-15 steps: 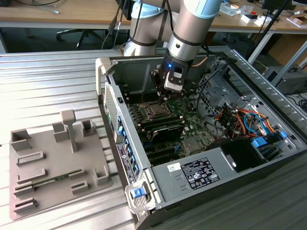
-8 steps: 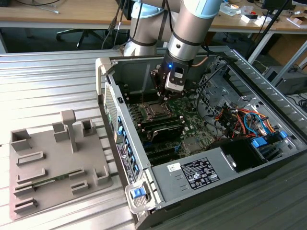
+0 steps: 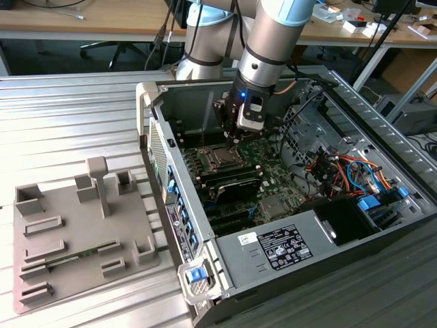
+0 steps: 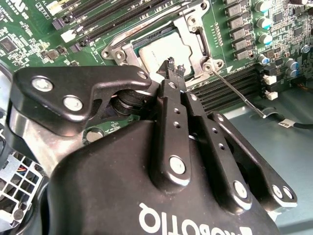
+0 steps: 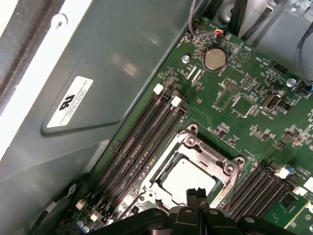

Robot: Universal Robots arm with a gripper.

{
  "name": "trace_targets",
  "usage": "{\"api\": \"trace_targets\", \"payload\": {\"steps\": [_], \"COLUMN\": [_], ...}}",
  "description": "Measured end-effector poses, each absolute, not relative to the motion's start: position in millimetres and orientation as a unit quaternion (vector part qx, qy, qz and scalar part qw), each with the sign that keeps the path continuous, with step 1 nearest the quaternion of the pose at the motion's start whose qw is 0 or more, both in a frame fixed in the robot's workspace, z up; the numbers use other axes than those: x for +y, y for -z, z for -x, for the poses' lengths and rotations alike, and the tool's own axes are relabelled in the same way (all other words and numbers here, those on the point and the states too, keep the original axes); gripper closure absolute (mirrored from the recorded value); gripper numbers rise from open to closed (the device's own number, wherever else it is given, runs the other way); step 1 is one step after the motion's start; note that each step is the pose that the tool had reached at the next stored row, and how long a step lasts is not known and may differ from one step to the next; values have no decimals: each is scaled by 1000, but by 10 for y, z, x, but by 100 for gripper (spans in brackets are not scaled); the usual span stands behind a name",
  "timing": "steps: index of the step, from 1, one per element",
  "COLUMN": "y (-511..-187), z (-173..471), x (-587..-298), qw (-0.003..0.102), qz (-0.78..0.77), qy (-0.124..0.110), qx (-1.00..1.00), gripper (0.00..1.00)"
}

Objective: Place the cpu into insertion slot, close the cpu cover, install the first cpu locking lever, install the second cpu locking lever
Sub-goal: 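Install the first cpu locking lever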

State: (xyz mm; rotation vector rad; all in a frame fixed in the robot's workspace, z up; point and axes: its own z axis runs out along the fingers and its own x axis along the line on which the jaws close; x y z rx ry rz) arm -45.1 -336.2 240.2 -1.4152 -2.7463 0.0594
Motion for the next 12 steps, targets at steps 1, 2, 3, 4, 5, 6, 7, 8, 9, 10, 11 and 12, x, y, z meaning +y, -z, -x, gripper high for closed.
{"api": "trace_targets", "payload": {"steps": [1,2,3,4,5,6,7,8,9,10,11,12], "y": [-2402,-2402,-2402,-2402,-2402,-2402,-2402,-2402,-2402,-2402,-2402,-2402], "z": [451,451,451,451,451,451,451,451,451,451,451,451], "x": [-3362,-3362,-3362,-3362,-3362,-3362,-3362,-3362,-3362,-3362,-3362,-3362], "qw": [26,26,26,26,26,25,25,25,25,25,25,25], "qz": [455,453,451,448,446,443,442,439,437,435,434,431], "qy": [-19,-19,-19,-20,-20,-20,-20,-20,-20,-20,-20,-20], "qx": [-890,-891,-892,-894,-895,-896,-897,-898,-899,-900,-901,-902], "gripper": [89,89,89,89,89,89,89,89,89,89,89,89]}}
